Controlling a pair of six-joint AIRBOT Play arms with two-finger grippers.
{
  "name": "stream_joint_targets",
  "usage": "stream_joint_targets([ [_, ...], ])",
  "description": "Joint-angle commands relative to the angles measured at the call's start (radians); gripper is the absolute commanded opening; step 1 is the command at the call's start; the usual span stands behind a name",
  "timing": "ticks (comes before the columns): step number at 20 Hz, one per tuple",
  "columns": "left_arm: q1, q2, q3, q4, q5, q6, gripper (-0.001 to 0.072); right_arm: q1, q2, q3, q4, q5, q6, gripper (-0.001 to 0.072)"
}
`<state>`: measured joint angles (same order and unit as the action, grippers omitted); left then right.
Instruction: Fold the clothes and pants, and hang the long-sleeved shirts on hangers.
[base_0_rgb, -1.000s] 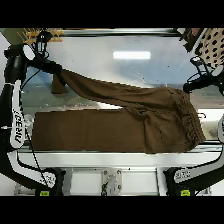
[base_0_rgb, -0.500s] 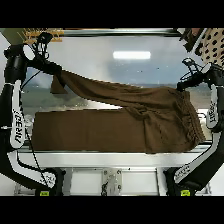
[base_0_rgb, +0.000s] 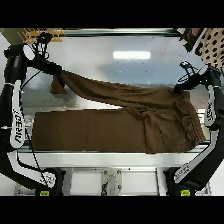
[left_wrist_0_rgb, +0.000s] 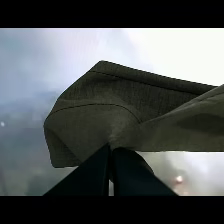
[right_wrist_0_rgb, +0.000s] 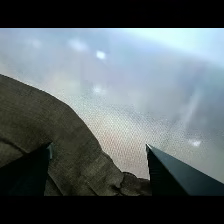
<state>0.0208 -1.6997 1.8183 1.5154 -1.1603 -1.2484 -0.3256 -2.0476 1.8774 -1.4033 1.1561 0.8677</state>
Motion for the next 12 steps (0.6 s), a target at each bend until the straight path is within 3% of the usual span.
stream_joint_targets([
  [1,0.000,0.000,0.000,0.000,0.000,0.002,0.0005,0.003,-0.018,0.001,0.001,0.005,0.001,0.0653],
  [3,0.000,0.000,0.000,0.000,0.000,0.002,0.0005,0.004,-0.020,0.001,0.001,0.005,0.001,0.0631],
  [5,0.000,0.000,0.000,0.000,0.001,0.002,0.0005,0.003,-0.018,0.002,0.000,0.003,0.000,0.0390],
  [9,0.000,0.000,0.000,0.002,0.005,0.002,0.0005,0.003,0.003,0.003,-0.017,0.000,0.000,0.0028],
  [12,0.002,0.001,0.000,0.011,0.018,0.002,0.0005,0.003,0.044,0.004,-0.019,0.004,0.000,0.0019],
])
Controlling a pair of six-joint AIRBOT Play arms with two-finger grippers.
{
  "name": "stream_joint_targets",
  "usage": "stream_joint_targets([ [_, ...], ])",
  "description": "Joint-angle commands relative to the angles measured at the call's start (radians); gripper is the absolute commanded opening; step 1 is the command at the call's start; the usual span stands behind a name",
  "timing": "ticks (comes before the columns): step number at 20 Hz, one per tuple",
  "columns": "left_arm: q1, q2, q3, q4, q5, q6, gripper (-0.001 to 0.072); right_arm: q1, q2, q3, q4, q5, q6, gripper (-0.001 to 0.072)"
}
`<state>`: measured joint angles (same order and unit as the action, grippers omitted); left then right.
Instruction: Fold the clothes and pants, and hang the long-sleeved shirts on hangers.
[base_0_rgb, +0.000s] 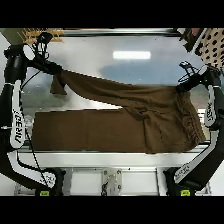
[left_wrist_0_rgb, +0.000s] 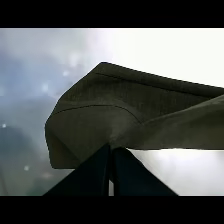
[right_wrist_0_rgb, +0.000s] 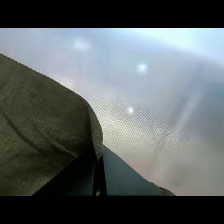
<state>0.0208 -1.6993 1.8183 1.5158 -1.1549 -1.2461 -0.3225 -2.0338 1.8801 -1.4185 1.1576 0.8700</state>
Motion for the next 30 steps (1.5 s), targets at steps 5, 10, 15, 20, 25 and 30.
stream_joint_targets([
  [5,0.016,0.005,0.000,0.083,0.005,-0.001,0.0003,0.000,0.146,0.001,-0.042,0.083,0.031,0.0014],
  [10,0.043,0.076,-0.001,0.115,-0.003,0.000,0.0002,-0.001,0.291,-0.028,-0.090,0.118,0.076,0.0013],
  [15,0.070,0.196,-0.135,0.116,0.025,0.043,0.0002,0.000,0.463,-0.220,-0.155,0.140,0.109,0.0013],
  [20,0.070,0.405,-0.469,0.116,0.120,0.132,0.0003,0.000,0.664,-0.488,-0.224,0.140,0.126,0.0013],
  [25,0.070,0.608,-0.686,0.116,0.114,0.177,0.0004,-0.002,0.853,-0.714,-0.268,0.140,0.154,0.0013],
  [30,0.071,0.785,-0.910,0.116,0.093,0.178,0.0004,-0.002,0.982,-0.884,-0.277,0.142,0.179,0.0013],
])
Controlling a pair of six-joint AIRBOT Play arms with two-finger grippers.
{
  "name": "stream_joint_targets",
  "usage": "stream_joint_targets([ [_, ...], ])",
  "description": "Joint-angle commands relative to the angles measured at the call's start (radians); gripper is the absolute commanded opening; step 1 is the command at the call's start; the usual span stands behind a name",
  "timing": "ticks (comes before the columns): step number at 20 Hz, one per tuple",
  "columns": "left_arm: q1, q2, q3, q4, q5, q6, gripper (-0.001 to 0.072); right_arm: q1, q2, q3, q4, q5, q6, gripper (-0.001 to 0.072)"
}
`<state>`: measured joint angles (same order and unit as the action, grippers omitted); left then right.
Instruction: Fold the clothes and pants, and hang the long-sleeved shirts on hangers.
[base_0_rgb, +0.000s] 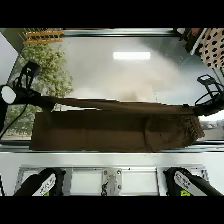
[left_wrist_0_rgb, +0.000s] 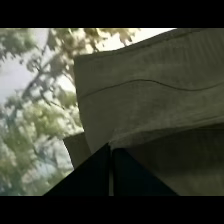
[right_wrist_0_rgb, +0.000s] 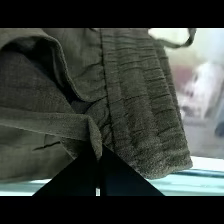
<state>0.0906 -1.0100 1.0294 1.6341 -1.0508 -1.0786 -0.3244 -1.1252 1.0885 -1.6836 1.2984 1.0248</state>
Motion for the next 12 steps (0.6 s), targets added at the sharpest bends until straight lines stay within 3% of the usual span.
stream_joint_targets([
  [1,0.000,0.125,-0.161,-0.002,-0.015,0.011,0.0004,0.000,0.095,-0.116,-0.018,0.002,0.024,0.0013],
  [5,0.000,0.227,-0.323,-0.002,-0.027,0.089,0.0004,-0.001,0.140,-0.192,-0.045,0.036,0.028,0.0014],
  [12,0.000,0.340,-0.537,0.072,-0.030,0.106,0.0005,-0.004,0.139,-0.281,-0.117,0.076,0.087,0.0015],
])
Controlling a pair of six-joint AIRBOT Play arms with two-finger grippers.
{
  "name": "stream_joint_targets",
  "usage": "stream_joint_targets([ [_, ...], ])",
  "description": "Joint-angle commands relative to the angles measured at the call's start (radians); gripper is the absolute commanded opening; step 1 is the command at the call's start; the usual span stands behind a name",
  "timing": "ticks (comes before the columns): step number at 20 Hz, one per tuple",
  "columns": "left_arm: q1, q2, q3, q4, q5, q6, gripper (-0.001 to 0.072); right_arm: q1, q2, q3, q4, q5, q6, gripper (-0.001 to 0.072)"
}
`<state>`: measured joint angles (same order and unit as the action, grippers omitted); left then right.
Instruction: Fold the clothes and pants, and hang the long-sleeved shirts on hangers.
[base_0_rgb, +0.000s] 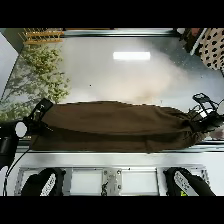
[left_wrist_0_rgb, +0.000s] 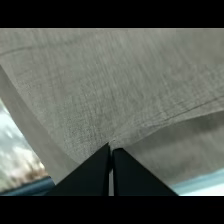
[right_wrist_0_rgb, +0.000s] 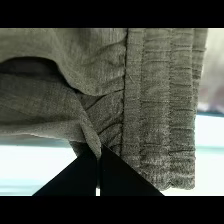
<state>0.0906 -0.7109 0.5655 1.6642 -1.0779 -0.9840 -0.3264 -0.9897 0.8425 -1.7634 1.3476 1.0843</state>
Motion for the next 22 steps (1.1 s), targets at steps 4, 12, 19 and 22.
stream_joint_targets([
  [4,0.000,0.064,-0.092,0.047,-0.020,0.011,0.0005,-0.007,0.004,-0.068,-0.048,0.047,0.042,0.0015],
  [12,0.000,0.064,-0.077,0.042,-0.059,0.011,0.0004,-0.007,0.003,-0.077,-0.092,0.045,0.046,0.0015],
  [19,0.000,0.064,-0.086,0.043,-0.161,0.090,0.0004,-0.007,0.003,-0.081,-0.100,0.046,0.051,0.0015],
  [22,0.000,0.064,-0.117,0.042,-0.149,0.090,0.0004,-0.007,0.003,-0.100,-0.100,0.045,0.057,0.0015],
])
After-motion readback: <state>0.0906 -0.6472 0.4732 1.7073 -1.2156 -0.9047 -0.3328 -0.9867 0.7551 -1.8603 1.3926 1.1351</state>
